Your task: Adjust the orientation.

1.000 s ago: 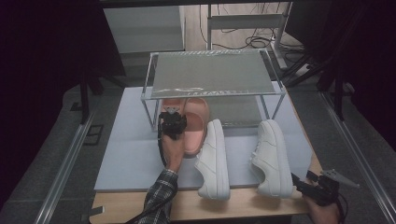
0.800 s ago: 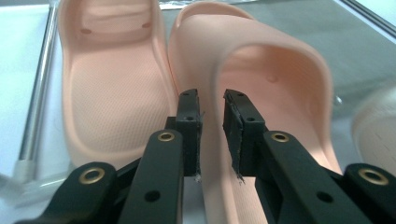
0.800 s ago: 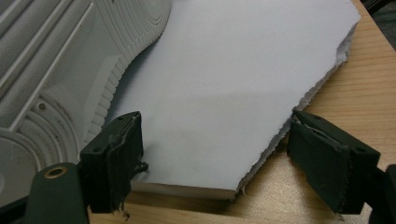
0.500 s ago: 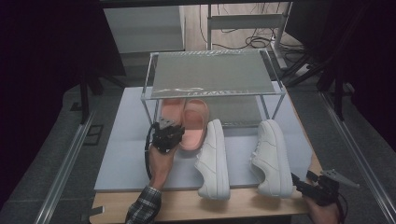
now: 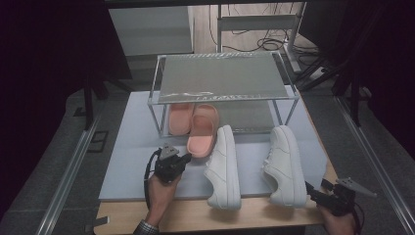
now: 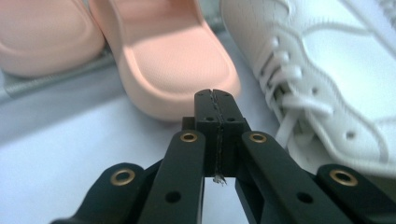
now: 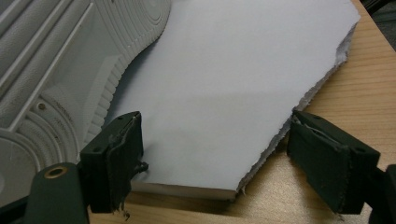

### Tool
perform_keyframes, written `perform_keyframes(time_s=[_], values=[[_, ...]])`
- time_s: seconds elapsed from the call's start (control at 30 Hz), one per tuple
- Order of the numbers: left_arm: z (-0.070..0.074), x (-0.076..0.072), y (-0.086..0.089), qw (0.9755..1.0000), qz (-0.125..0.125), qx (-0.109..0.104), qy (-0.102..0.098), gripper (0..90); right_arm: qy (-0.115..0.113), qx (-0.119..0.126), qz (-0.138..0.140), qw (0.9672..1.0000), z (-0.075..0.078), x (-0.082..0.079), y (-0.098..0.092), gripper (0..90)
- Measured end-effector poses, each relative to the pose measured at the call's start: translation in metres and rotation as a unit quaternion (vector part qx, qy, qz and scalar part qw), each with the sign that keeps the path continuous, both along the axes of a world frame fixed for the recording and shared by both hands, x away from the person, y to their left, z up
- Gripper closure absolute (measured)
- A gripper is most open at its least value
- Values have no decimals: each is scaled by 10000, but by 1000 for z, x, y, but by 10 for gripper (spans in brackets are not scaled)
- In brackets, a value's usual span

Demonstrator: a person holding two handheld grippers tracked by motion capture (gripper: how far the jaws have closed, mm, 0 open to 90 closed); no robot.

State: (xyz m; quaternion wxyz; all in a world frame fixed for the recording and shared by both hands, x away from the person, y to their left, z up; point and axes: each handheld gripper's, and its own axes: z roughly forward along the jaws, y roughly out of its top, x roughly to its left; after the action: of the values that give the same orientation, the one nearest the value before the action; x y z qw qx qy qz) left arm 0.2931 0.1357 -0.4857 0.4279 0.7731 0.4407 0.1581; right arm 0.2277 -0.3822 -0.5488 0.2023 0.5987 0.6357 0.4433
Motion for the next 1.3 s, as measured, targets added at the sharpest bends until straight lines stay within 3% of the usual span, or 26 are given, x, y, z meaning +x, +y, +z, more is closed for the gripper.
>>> perform_keyframes(time_s=[0.37, 1.3], values=[[-14, 9, -17, 9994, 106, 331, -17, 897, -1, 2, 1, 10000, 0, 0, 0, 186], [-19, 63, -42, 9971, 344, 679, -1, 897, -1, -1, 3, 10000, 0, 0, 0, 186]])
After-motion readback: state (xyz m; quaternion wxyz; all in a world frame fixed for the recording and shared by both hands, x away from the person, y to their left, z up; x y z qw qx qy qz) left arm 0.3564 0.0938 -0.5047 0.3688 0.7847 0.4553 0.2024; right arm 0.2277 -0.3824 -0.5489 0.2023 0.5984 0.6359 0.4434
